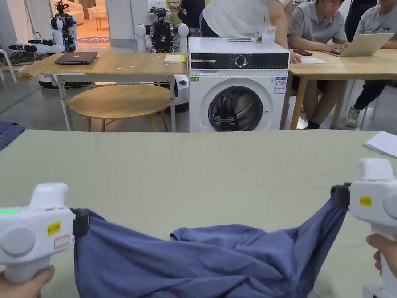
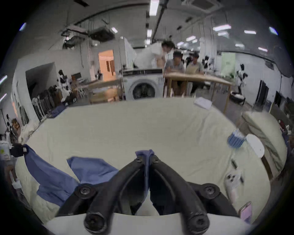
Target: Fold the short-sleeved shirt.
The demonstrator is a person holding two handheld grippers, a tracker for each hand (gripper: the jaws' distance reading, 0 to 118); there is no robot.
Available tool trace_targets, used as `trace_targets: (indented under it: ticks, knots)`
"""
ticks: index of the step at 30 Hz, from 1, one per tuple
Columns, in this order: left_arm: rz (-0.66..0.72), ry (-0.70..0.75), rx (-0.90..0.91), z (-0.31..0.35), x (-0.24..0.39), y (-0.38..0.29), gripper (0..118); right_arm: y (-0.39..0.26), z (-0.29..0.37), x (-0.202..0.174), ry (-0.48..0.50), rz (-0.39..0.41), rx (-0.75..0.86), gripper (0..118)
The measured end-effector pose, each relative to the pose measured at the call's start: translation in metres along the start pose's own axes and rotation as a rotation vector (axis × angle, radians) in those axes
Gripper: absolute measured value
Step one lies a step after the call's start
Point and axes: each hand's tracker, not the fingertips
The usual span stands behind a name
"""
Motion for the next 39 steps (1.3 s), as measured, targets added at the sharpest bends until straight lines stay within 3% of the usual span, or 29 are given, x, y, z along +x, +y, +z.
trace_targets:
  ticks: [4, 14, 21, 33, 39]
  knots:
    - [0.002, 0.033, 0.073, 0.027, -0.014, 0.039, 0, 0.035, 0.031, -0.001, -0.03, 0.056, 0.078, 2]
    - [0.0, 0.15, 0.205, 0.087, -0.061, 0.141, 0, 0.121, 0.063, -0.007, -0.103, 0.102, 0.228, 2]
    - [0.011, 0.202, 0.293, 0.114, -0.079, 0.196, 0, 0.184, 0.073, -0.003, -0.136, 0.084, 0.307, 2]
    - [0.03, 0.23, 0.328, 0.101, -0.086, 0.254, 0, 0.251, 0.057, -0.014, -0.169, 0.069, 0.387, 2]
    - [0.039, 0.205, 0.328, 0.084, -0.082, 0.243, 0, 0.243, 0.041, -0.017, -0.188, 0.088, 0.385, 2]
